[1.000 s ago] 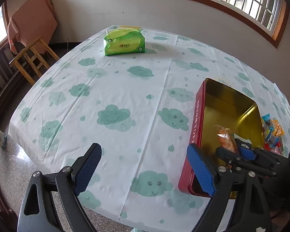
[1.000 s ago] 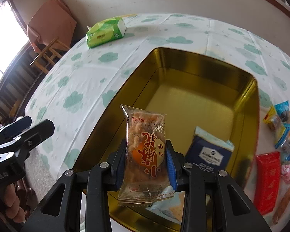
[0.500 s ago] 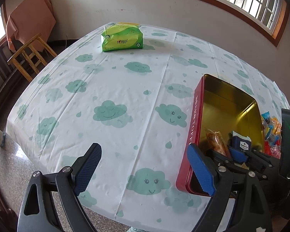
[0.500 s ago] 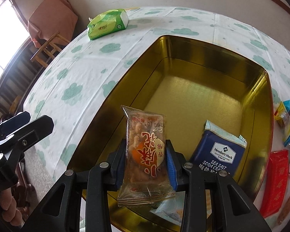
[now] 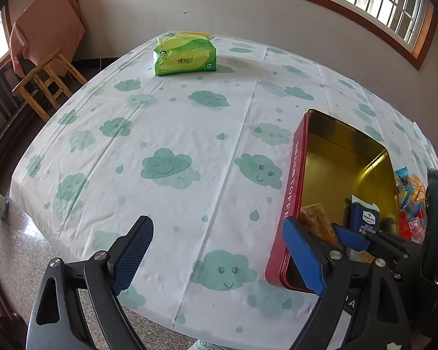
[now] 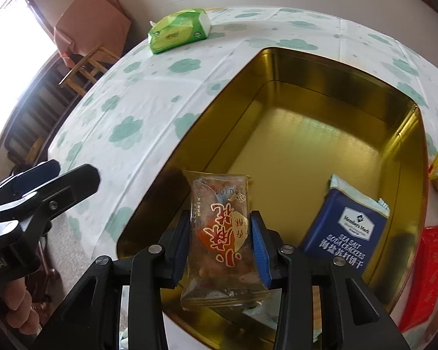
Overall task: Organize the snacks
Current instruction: 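Carry the orange puffed-snack bag into the tin and release it with the right tool, then grasp the clear peanut bag with the right tool, then grasp the red packet with the left tool while the right tool holds the peanut bag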
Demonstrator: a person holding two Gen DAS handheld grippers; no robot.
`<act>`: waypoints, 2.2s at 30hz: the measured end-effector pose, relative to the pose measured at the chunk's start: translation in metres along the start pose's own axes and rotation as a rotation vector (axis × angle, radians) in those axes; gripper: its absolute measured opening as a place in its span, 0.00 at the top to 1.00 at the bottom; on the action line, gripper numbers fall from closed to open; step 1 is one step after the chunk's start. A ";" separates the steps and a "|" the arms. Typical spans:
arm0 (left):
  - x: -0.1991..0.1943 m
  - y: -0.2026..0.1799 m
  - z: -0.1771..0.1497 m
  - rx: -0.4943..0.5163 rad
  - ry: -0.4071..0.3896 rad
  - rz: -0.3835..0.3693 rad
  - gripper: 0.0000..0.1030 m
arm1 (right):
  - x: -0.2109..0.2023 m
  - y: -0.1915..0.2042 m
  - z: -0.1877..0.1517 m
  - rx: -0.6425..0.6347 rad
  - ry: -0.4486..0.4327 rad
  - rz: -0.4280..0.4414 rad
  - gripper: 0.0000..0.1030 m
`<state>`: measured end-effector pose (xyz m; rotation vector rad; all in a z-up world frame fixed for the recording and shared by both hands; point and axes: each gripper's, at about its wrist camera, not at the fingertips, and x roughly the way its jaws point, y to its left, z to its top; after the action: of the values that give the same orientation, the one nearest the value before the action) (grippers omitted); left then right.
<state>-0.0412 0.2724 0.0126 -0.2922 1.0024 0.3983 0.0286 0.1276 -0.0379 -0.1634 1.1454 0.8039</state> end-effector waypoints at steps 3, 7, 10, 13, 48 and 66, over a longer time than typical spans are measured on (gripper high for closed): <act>-0.002 -0.002 0.000 0.002 -0.001 -0.001 0.15 | -0.005 0.000 -0.001 -0.007 -0.018 0.005 0.58; -0.004 -0.010 0.000 0.006 -0.001 -0.010 0.15 | -0.020 -0.004 -0.002 -0.002 -0.048 0.012 0.58; -0.006 -0.022 0.000 0.022 -0.001 -0.023 0.15 | -0.038 -0.012 -0.006 -0.011 -0.090 -0.015 0.58; -0.007 -0.038 0.000 0.047 0.002 -0.041 0.15 | -0.059 -0.026 -0.012 -0.014 -0.127 -0.048 0.58; 0.002 -0.255 -0.037 0.352 0.139 -0.226 0.15 | -0.120 -0.232 -0.126 0.174 -0.126 -0.234 0.59; 0.016 -0.316 -0.053 0.358 0.195 -0.230 0.15 | -0.149 -0.286 -0.155 0.316 -0.223 -0.367 0.61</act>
<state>0.0689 -0.0281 -0.0104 -0.1212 1.1944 -0.0226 0.0706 -0.2269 -0.0558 -0.0173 0.9784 0.3016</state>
